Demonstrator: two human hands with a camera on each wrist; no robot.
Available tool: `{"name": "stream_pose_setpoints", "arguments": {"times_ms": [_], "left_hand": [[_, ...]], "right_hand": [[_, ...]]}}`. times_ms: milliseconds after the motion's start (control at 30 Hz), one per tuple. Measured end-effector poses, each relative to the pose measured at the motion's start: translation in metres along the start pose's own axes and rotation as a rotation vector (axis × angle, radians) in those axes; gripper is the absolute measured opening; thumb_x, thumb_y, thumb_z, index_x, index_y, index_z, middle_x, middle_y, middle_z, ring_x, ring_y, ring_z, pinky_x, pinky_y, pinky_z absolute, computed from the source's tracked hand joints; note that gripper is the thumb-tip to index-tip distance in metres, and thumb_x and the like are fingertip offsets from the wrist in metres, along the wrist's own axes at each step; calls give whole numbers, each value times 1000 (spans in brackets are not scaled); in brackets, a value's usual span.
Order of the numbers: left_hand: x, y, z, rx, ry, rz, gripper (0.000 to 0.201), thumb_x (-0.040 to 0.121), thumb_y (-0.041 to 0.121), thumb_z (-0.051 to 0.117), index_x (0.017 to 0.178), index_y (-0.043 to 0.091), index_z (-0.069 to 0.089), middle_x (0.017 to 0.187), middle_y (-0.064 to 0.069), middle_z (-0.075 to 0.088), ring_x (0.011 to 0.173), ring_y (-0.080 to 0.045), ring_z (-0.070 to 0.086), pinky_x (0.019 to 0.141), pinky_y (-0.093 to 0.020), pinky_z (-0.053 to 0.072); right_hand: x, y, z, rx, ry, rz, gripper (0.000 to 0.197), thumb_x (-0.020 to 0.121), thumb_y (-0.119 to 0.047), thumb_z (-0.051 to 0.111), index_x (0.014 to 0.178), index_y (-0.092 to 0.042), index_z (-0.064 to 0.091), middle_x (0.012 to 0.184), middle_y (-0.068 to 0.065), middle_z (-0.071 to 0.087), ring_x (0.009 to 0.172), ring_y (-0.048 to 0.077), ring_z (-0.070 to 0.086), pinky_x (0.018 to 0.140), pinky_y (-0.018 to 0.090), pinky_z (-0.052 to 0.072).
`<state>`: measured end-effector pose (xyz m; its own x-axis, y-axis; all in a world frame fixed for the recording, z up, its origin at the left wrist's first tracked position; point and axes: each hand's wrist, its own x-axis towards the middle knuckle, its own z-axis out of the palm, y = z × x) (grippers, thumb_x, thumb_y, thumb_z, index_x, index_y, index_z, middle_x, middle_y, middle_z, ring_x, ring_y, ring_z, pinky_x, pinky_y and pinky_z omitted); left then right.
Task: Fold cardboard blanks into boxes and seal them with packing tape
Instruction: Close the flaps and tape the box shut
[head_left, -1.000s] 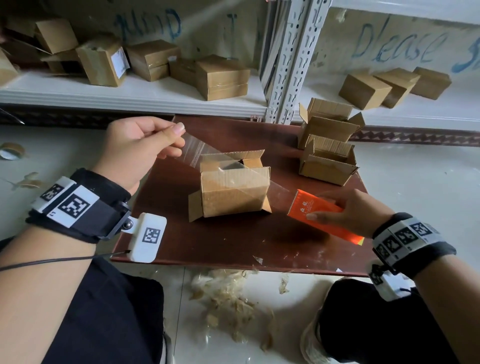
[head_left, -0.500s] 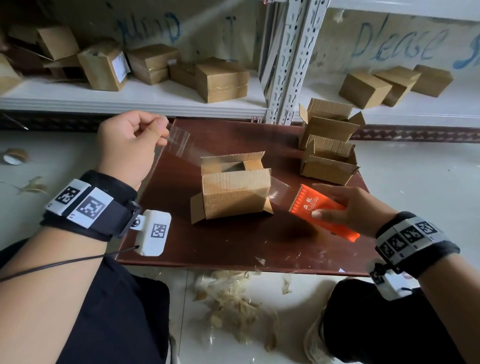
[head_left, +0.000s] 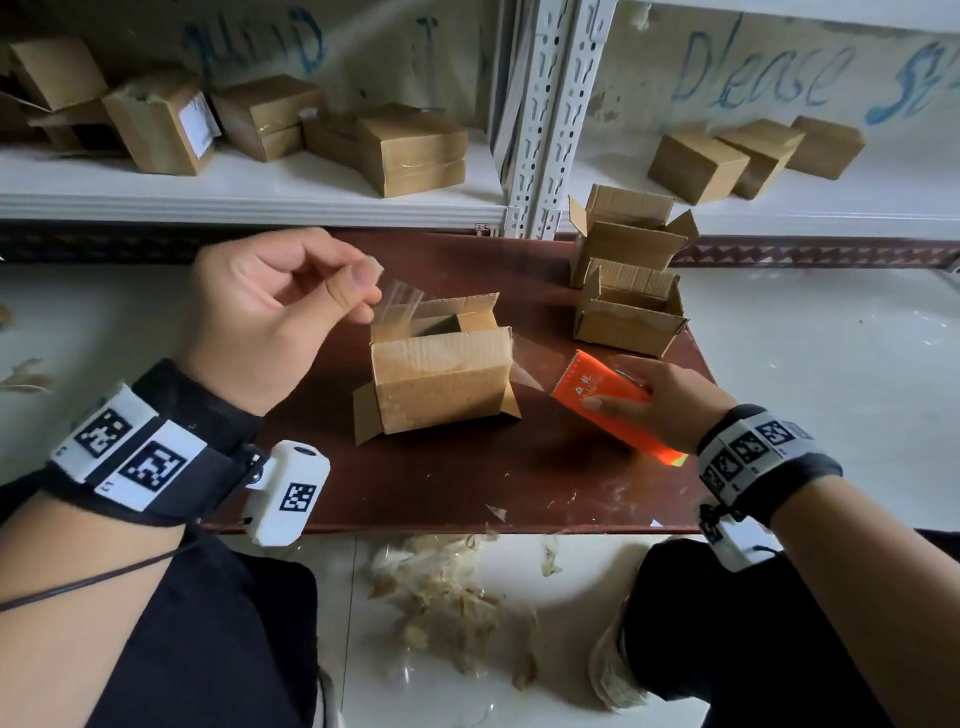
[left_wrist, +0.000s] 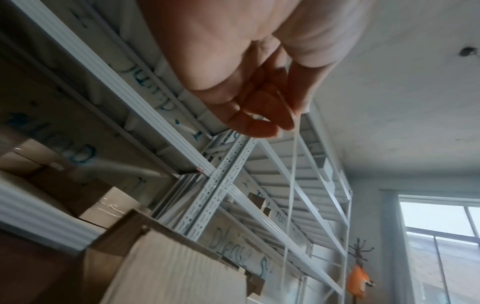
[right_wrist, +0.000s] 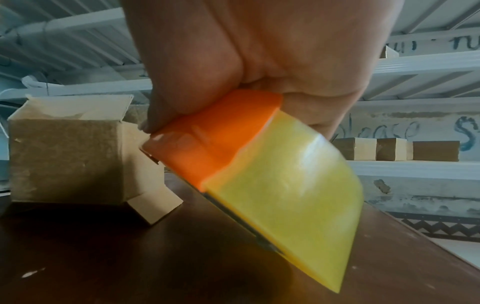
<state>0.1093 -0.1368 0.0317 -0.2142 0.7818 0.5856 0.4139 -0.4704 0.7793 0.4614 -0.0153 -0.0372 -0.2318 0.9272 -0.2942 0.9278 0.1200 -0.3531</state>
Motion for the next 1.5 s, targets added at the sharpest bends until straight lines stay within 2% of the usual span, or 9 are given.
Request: {"name": "stream_pose_setpoints", "arguments": {"times_ms": [167,333,633,933,1067,1167,1300,1400,1500], "left_hand": [[-7,15,14,-37,-144,83,12,97,11,71,93,0,74,82,-20,72,69,-34,71,63,-45,61],[-11,25,32,-26,-286,157,13,95,10,75,88,-1,77,78,-11,72,69,-33,70,74,-62,58],[-16,49,66,0,-313,137,9,94,4,75,86,3,78,77,-4,71,73,-23,70,67,-36,56],[-11,61,28,-325,-131,-111,7,96,13,72,95,6,73,79,-13,66,70,-22,67,78,-55,64],[-10,63,28,-564,-140,-266,11,87,18,73,90,8,73,77,-10,63,68,-16,61,80,-62,61],[-14,67,31,-710,-164,-331,12,83,18,73,87,7,73,75,-9,62,65,-14,59,78,-62,61],[-18,62,35,-733,-214,-389,10,85,19,72,88,9,75,75,-8,63,65,-14,56,85,-84,46],[-16,59,35,-784,-218,-439,11,91,13,65,86,9,74,75,-7,62,66,-14,53,88,-83,45],[-12,54,34,-802,-217,-454,15,93,12,61,85,10,73,74,-5,61,66,-14,51,90,-86,41]], "right_hand": [[5,-5,10,-72,-2,70,76,85,-89,46,144,-41,42,124,-2,65,104,28,66,96,44,54],[12,-11,13,-19,8,149,79,91,-82,45,144,-24,40,120,6,63,97,29,62,92,43,53],[12,-19,17,-92,43,225,76,95,-80,40,140,-18,41,104,3,60,90,30,63,88,44,53],[10,-13,16,-321,43,313,70,96,-70,51,145,-20,38,145,20,51,131,41,53,103,50,45],[-3,-40,5,-221,354,-278,45,103,-24,56,147,-23,51,145,16,52,133,40,50,110,55,45],[-26,-66,1,205,400,-753,46,91,-3,45,131,-12,66,141,4,61,133,20,55,115,33,41],[-55,-93,13,786,91,-790,33,94,-13,44,117,-4,66,143,0,62,129,21,61,104,42,44],[-65,-107,17,1073,-91,-723,38,93,-37,57,102,1,56,99,-4,74,87,14,64,80,31,45],[-69,-113,14,1144,-136,-736,31,93,-25,70,99,-1,52,86,14,72,85,29,65,72,27,53]]}}
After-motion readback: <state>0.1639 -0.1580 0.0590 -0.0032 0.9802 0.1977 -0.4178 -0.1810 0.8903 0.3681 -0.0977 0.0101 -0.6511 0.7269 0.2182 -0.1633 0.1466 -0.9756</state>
